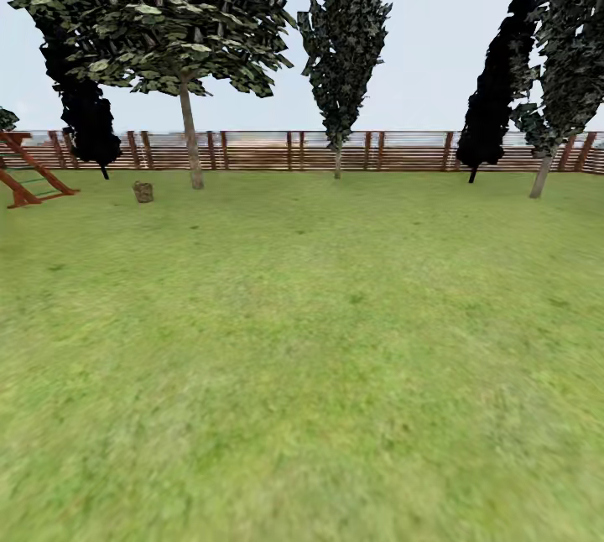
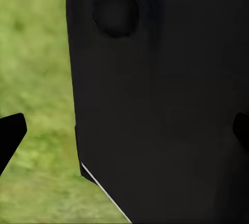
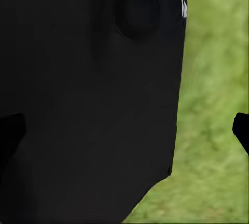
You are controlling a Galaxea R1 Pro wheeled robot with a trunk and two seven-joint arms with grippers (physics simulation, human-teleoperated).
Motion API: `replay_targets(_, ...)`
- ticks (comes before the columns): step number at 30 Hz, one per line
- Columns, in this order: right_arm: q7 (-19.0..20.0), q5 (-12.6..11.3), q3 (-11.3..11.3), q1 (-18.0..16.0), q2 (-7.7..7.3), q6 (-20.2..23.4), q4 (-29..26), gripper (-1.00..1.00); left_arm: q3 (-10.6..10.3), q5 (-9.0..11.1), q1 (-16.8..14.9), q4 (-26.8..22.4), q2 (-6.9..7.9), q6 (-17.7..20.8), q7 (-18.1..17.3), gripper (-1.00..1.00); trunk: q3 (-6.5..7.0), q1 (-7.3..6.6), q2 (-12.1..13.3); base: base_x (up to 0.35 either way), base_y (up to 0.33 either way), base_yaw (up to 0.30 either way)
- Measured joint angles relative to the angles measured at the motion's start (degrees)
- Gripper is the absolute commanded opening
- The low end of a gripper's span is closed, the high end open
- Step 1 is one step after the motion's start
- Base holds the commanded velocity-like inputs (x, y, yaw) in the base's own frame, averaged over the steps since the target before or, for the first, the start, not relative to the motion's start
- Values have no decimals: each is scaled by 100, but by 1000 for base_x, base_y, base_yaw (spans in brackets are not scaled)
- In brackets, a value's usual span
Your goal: Take the three Easter eggs out of the wicker basket on the lawn in the garden, then place them on the lawn next to a single tree (choose any tree) so that all three eggs are next to the same tree and none are left in the basket.
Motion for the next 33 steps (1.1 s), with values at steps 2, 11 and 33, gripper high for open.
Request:
replay_targets(2,-2,14,27,-64,-3,-58,-66,100,26,48,-1,-60,0,-58,-30,100,3,1,1,0,0,0)
replay_targets(11,-47,0,8,-359,25,-328,-225,100,171,72,-1,-217,-78,-226,-24,100,3,1,1,0,0,203)
replay_targets(33,-48,-11,16,-393,50,-948,-207,100,313,72,-1,-217,-69,-226,-24,100,-87,1,1,0,0,264)
